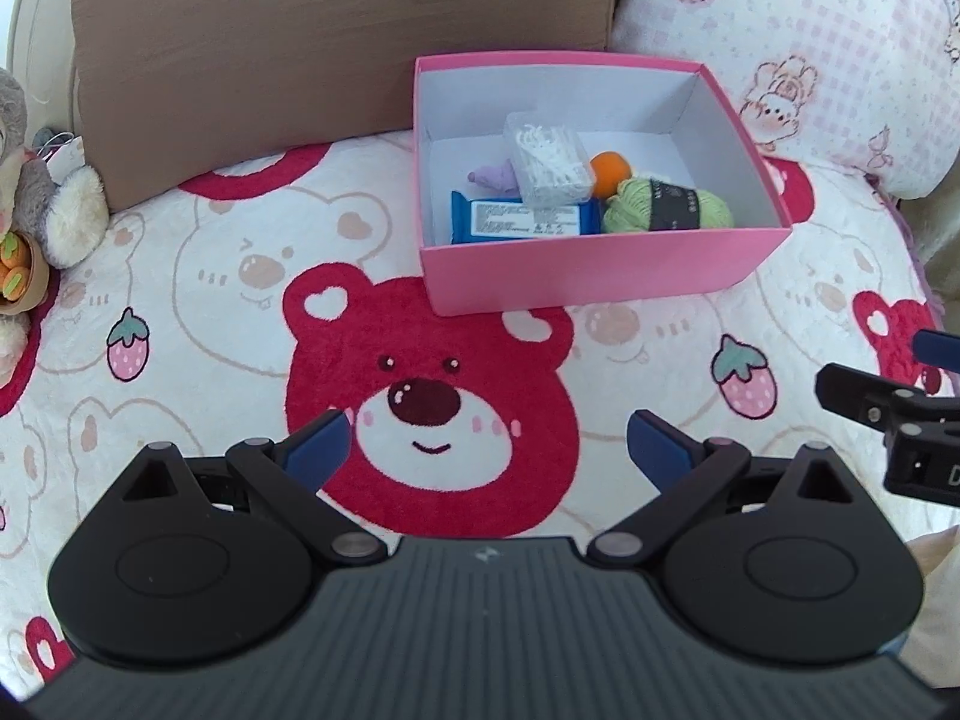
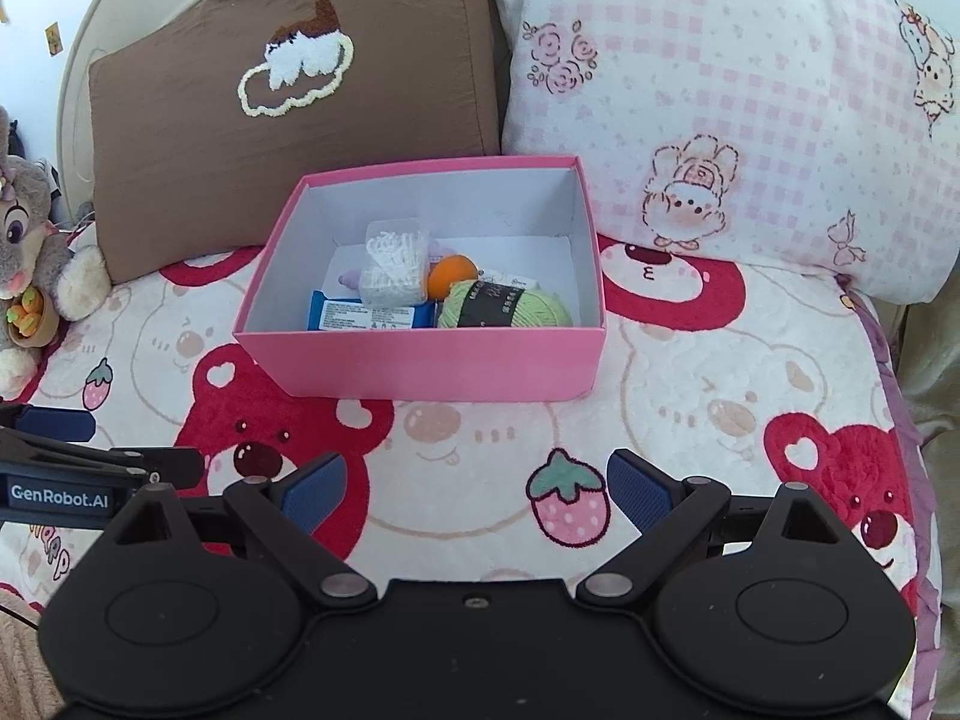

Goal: Organize objects

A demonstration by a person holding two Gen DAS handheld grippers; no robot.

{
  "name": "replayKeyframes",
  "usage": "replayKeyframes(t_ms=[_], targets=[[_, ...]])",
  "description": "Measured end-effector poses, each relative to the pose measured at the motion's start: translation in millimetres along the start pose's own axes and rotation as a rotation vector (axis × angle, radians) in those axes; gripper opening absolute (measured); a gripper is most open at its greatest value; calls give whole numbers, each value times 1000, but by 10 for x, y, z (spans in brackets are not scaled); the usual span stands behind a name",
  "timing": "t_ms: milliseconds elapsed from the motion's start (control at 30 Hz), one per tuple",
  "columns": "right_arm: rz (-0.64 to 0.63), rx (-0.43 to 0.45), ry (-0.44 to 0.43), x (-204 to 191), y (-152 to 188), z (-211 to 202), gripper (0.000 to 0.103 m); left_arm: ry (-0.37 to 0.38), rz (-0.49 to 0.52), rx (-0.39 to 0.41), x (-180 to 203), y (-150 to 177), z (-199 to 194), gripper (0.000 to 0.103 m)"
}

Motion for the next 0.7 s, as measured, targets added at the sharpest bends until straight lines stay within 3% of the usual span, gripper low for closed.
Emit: replayKeyframes(t_ms=[233,700], targets=[[10,-18,-3,48,14,43,96,-20,27,-31,-37,45,94,100],[3,-27,10,72,29,61,96,-61,65,-17,-26,50,72,100]])
Point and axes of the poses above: each gripper's, at about its wrist camera, not at the fingertips, and z roughly the way its jaws point, x to its right, y to its underside, the point moved 5 cm from there along z, roughly the way its jaws point, and after that the axes turned 15 degrees about x, right-handed, at the moved point
